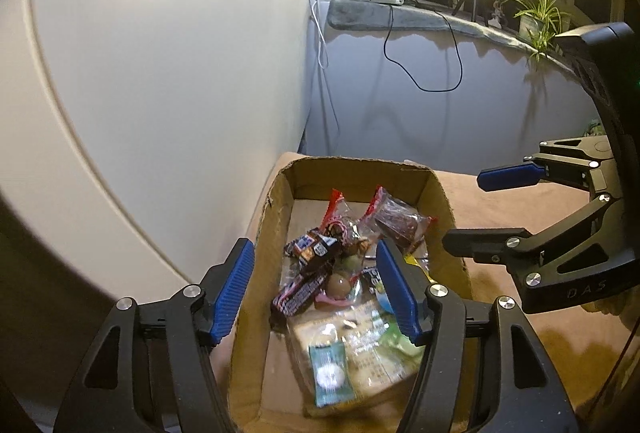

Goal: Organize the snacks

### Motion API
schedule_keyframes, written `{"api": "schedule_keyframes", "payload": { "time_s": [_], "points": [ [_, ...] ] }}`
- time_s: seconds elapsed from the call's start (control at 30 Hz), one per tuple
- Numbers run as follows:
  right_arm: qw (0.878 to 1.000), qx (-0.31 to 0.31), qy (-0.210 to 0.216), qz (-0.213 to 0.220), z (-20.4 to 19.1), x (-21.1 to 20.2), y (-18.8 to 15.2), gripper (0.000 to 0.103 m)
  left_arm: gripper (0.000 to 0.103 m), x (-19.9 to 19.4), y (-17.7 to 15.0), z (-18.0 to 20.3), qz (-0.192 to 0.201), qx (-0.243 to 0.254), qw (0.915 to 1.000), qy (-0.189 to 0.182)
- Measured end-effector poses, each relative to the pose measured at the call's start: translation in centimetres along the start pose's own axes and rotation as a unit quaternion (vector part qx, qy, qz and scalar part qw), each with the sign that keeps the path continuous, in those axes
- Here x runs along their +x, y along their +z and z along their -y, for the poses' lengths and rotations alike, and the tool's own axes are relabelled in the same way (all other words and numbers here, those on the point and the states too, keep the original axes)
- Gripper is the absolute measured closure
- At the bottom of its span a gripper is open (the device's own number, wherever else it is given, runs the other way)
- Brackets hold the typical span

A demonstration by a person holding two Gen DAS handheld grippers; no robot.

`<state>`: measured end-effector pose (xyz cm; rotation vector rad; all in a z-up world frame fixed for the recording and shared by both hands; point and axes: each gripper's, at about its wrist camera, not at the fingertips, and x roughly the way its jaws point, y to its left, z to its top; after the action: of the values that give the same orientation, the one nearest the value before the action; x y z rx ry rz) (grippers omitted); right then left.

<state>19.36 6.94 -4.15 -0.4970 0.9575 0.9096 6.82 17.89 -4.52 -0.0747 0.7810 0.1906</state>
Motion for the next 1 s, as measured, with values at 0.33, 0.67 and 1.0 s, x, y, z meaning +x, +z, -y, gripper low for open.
{"api": "schedule_keyframes", "payload": {
  "time_s": [0.33,0.67,1.0],
  "points": [
    [0.997,0.016,-0.032,0.067,-1.3,-3.3,-3.7,0.017,0.032,-3.4,-2.7,1.4,0.033,-0.007,0.9994,0.013],
    [0.991,0.011,-0.084,0.103,-3.3,-5.0,-7.6,0.016,0.025,-5.8,-4.9,2.6,0.060,-0.015,0.9975,0.034],
    [0.989,0.034,-0.084,0.115,-3.6,-6.5,-10.1,0.010,0.024,-7.5,-6.7,3.7,0.078,-0.032,0.9953,0.048]
  ]
}}
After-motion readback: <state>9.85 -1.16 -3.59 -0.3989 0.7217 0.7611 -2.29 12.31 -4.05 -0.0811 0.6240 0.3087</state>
